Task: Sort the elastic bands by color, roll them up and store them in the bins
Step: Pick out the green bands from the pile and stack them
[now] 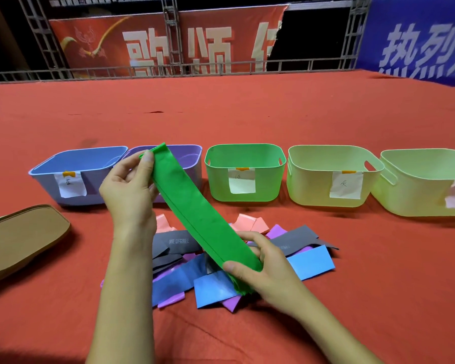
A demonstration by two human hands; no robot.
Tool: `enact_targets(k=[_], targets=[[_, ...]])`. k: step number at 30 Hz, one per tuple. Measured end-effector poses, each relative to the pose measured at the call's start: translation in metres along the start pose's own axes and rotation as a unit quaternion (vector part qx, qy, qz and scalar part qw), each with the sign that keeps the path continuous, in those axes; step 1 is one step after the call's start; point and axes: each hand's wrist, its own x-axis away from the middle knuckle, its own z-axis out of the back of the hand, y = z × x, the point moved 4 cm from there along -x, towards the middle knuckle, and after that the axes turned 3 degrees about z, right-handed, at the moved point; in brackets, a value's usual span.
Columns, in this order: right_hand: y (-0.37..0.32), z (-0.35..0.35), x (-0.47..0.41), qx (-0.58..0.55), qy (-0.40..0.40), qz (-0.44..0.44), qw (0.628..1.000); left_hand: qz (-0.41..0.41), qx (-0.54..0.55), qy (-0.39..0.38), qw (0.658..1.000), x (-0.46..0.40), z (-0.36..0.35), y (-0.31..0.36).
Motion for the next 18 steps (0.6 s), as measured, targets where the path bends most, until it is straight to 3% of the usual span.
enact_targets(k=[8, 18], targets=[[0.001, 0.014, 0.001, -0.011, -0.067, -0.006, 0.998, 0.013, 0.011, 0.005, 1.000, -0.009, 0.005, -0.014], [0.005, 0.052, 0.015, -0.009, -0.067, -0.054, 0.996, 0.076, -0.002, -0.034, 0.997, -0.001, -0.006, -0.048]])
